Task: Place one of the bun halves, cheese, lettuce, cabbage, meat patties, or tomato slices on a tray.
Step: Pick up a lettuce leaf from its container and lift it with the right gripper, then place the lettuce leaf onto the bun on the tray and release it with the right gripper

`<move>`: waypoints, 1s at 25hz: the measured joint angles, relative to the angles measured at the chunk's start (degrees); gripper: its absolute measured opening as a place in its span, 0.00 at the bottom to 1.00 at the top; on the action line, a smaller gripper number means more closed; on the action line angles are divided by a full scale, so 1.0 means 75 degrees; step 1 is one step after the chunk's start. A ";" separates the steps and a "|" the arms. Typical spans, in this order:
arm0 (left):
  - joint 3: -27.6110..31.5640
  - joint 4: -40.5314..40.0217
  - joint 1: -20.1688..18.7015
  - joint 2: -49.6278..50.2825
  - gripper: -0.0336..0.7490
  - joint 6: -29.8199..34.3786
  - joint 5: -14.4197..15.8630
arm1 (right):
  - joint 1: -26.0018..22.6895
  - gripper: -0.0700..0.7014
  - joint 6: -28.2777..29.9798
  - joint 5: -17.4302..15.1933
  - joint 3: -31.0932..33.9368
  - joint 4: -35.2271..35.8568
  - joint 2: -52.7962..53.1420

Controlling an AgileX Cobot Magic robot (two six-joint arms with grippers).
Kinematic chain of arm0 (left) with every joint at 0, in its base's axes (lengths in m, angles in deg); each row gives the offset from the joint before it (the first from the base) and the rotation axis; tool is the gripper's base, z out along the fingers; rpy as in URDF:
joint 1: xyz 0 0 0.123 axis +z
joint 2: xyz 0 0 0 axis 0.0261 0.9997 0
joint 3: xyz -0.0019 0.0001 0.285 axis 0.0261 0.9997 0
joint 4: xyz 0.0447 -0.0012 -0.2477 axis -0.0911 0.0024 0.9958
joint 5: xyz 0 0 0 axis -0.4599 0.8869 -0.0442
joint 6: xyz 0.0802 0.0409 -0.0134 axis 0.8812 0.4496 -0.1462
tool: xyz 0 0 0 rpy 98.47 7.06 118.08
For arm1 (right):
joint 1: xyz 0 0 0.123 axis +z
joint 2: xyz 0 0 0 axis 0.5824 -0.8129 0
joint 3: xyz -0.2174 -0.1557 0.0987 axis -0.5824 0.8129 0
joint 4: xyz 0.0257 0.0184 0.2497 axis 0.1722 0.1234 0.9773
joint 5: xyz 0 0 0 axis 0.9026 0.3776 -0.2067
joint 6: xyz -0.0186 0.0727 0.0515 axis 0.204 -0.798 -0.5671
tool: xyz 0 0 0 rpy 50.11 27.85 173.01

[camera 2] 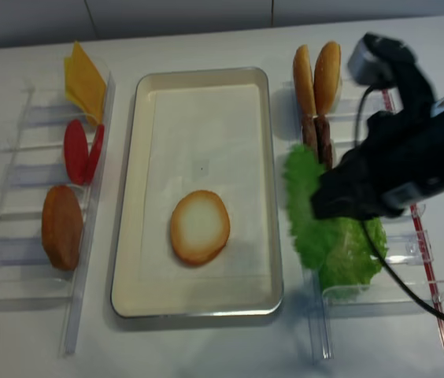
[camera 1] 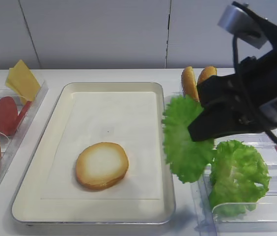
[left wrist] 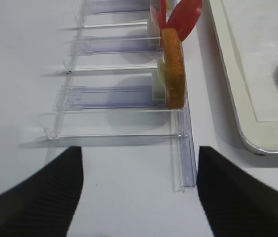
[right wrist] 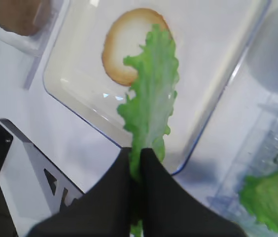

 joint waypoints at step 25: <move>0.0000 0.0000 0.0013 0.0000 0.63 0.0000 0.0000 | 0.3075 0.17 -0.0852 0.1991 -0.2817 0.0196 -0.4007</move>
